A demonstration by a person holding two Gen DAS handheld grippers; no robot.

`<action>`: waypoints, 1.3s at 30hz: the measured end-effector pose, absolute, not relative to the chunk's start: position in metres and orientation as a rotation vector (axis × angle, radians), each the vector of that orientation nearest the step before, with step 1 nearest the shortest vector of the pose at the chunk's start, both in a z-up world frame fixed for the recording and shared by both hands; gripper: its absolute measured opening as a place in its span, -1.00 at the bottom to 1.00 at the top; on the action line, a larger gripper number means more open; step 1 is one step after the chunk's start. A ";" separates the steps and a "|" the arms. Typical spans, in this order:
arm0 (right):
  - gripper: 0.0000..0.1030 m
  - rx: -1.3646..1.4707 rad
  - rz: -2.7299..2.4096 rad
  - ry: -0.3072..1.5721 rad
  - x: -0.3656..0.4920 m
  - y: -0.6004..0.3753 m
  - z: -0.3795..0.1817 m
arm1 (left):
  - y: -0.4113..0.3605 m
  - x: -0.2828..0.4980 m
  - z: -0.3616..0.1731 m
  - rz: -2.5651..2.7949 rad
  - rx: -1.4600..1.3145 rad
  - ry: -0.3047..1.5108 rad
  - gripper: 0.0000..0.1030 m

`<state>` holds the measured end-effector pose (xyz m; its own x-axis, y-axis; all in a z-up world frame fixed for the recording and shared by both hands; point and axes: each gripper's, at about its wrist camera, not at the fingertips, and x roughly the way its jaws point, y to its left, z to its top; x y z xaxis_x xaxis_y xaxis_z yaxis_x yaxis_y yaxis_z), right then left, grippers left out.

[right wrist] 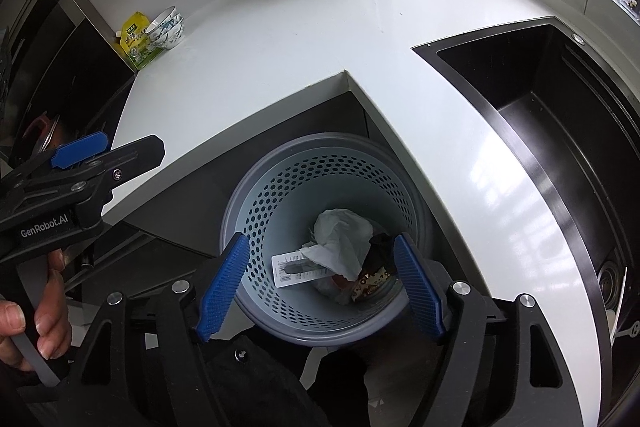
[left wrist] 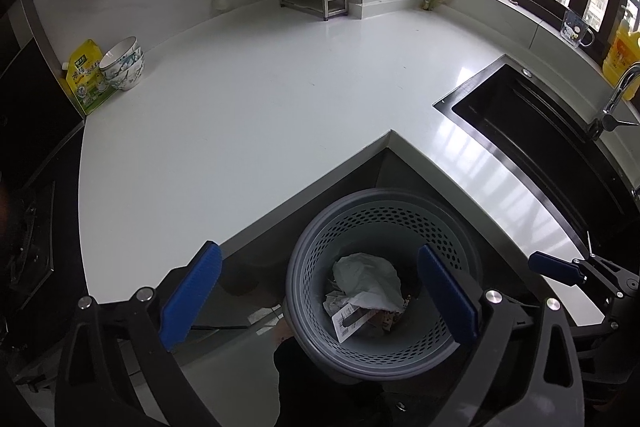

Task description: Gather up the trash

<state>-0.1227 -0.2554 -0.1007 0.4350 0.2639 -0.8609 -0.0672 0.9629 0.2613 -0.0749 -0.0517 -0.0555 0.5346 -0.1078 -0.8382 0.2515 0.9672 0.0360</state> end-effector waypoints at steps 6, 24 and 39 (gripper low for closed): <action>0.39 0.193 0.207 1.101 -0.122 -0.254 -0.099 | -0.052 -0.075 -0.054 -0.205 0.172 0.975 0.88; 0.40 0.192 0.206 1.103 -0.122 -0.252 -0.098 | -0.052 -0.074 -0.054 -0.192 0.174 0.984 0.88; 0.40 0.190 0.210 1.107 -0.121 -0.254 -0.099 | -0.056 -0.074 -0.056 -0.194 0.188 0.992 0.88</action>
